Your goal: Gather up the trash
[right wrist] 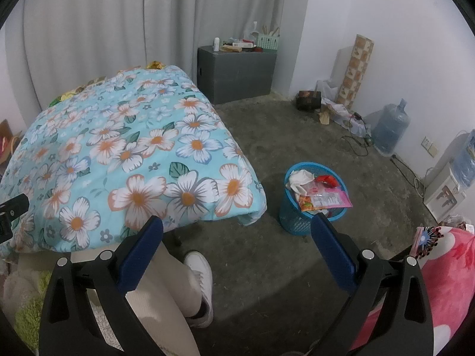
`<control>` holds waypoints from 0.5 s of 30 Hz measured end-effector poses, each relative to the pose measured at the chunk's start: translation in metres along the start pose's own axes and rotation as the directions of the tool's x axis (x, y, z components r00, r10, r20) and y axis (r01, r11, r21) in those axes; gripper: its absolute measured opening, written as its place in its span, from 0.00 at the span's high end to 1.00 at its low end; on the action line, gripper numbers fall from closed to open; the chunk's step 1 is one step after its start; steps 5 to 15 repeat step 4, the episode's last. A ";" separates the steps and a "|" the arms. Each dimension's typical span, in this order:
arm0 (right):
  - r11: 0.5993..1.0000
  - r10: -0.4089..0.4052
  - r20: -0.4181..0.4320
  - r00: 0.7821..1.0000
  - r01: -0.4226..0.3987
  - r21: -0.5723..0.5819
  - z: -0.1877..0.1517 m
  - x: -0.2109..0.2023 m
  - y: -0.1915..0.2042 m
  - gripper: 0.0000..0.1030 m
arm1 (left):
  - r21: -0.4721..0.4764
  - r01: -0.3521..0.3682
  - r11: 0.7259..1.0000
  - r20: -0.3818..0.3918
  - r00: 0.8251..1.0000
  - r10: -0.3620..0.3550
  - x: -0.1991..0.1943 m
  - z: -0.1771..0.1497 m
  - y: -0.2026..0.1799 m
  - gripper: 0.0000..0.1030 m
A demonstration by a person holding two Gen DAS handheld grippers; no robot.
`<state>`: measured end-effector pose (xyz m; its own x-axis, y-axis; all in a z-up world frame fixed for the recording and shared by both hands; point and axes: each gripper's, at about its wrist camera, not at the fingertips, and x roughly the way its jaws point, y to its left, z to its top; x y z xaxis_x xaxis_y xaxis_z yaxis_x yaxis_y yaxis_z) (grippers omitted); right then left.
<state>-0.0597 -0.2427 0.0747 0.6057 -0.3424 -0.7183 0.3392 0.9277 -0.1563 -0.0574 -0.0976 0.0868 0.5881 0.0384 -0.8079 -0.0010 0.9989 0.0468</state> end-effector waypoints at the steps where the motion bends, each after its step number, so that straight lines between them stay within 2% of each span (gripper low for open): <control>1: 1.000 0.000 0.000 1.000 0.000 0.000 0.000 0.000 0.000 0.06 | 0.000 0.001 1.000 -0.001 1.000 -0.001 0.000 -0.001 0.001 0.08; 15: 1.000 0.001 -0.001 1.000 -0.001 0.000 0.000 0.000 0.000 0.06 | 0.000 0.003 1.000 -0.007 1.000 -0.003 0.001 0.000 -0.001 0.08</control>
